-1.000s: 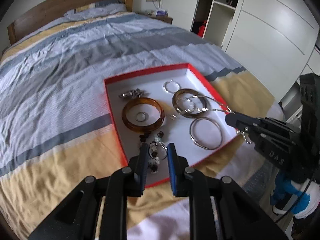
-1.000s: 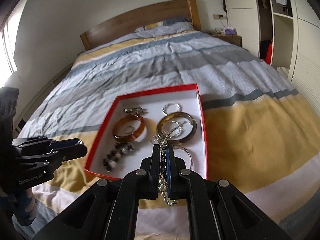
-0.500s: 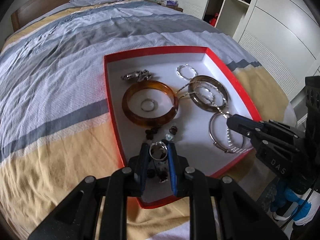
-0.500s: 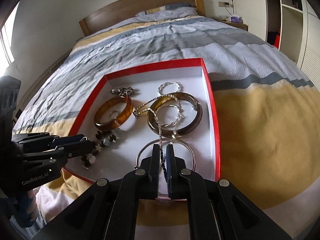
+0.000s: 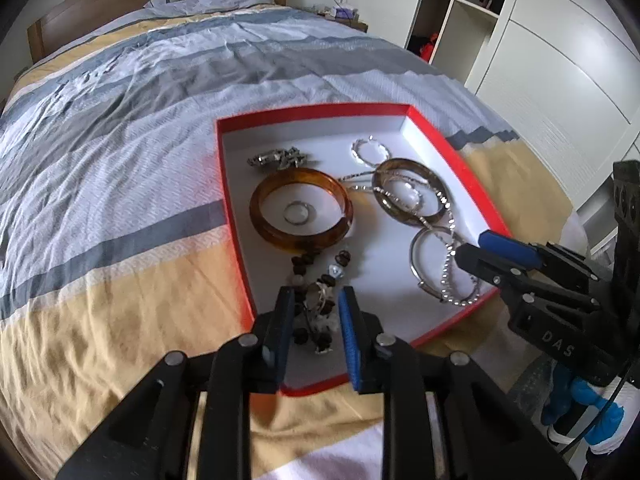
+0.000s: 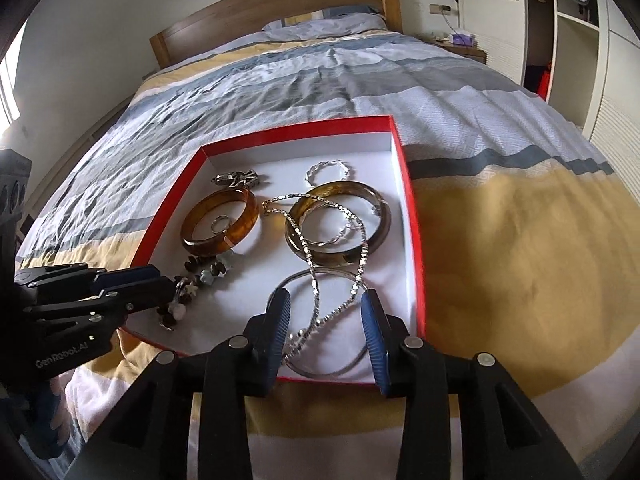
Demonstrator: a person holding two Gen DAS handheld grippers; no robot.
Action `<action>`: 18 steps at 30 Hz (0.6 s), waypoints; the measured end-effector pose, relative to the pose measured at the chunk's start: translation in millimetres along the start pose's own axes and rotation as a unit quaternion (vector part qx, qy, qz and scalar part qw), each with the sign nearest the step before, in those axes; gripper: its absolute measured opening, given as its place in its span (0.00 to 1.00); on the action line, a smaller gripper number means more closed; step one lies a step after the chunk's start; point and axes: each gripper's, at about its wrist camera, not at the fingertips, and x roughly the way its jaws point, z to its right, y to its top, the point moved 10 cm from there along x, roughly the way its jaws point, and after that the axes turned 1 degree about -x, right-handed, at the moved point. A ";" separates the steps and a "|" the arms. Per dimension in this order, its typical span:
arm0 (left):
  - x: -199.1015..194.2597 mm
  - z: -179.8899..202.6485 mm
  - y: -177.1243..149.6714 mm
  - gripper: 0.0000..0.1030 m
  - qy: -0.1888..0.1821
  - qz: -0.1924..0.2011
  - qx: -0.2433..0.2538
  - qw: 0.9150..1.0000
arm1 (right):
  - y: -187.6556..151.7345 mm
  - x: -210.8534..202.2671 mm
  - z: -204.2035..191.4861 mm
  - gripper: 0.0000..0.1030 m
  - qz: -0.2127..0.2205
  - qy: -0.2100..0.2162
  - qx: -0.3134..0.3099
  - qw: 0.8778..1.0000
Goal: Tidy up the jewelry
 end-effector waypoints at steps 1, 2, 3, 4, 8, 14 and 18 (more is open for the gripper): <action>-3.9 0.1 0.3 0.23 -0.001 0.003 0.000 1.000 | 0.8 -4.5 0.6 0.36 0.003 -0.002 0.002 1.000; -8.5 0.1 0.5 0.24 -0.001 0.006 0.000 1.000 | 1.7 -10.0 1.0 0.36 0.007 -0.004 0.003 1.000; -13.1 0.1 0.5 0.25 -0.001 0.009 0.000 1.000 | 2.0 -13.3 0.9 0.37 0.009 -0.006 0.003 1.000; -17.8 0.0 0.5 0.26 -0.001 0.013 0.000 1.000 | 2.9 -19.6 0.3 0.37 0.012 -0.008 0.004 1.000; -41.9 -4.1 -1.3 0.31 0.002 0.030 -0.003 1.000 | 4.3 -38.1 -7.4 0.38 0.022 -0.012 0.001 1.000; -81.9 -22.9 -11.6 0.37 0.023 0.059 -0.012 0.998 | 0.0 -62.9 -38.7 0.46 0.030 -0.013 -0.015 0.999; -109.1 -47.9 -25.7 0.42 0.052 0.074 -0.027 0.996 | -4.0 -73.0 -62.1 0.53 0.032 -0.009 -0.021 0.999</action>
